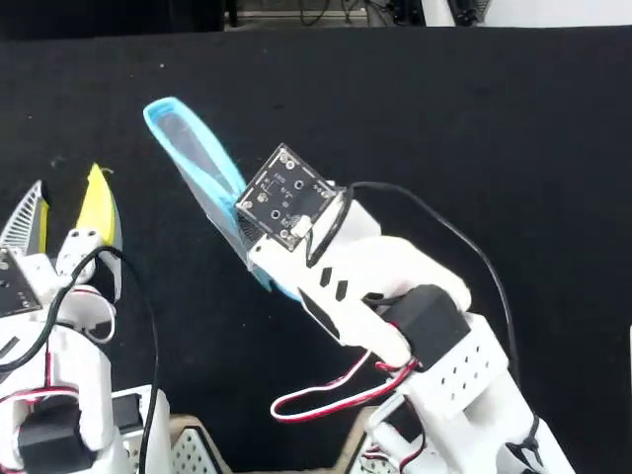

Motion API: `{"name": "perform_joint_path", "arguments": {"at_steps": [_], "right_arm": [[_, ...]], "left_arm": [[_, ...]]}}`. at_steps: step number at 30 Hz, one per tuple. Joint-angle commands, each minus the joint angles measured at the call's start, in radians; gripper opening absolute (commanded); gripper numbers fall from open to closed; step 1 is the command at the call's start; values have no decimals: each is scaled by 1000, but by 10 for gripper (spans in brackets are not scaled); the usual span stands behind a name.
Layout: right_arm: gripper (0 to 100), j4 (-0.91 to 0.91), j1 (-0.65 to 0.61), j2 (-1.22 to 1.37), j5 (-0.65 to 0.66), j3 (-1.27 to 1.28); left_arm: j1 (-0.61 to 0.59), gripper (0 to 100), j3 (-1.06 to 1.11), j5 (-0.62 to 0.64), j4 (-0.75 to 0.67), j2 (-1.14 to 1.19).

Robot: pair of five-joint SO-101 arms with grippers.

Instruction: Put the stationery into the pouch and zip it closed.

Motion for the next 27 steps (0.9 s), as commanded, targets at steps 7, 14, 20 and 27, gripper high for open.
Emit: {"name": "perform_joint_path", "arguments": {"at_steps": [7, 14, 20, 27], "right_arm": [[11, -5, 9, 2, 3, -56], [11, -74, 9, 2, 6, 44], [11, -75, 9, -5, 8, 81], [11, -80, 9, -1, 3, 82]], "left_arm": [[156, 205, 110, -2, -164, 5], [156, 205, 45, 6, -155, 3], [180, 205, 44, 94, -166, 5], [182, 205, -7, 118, -172, 12]]}}
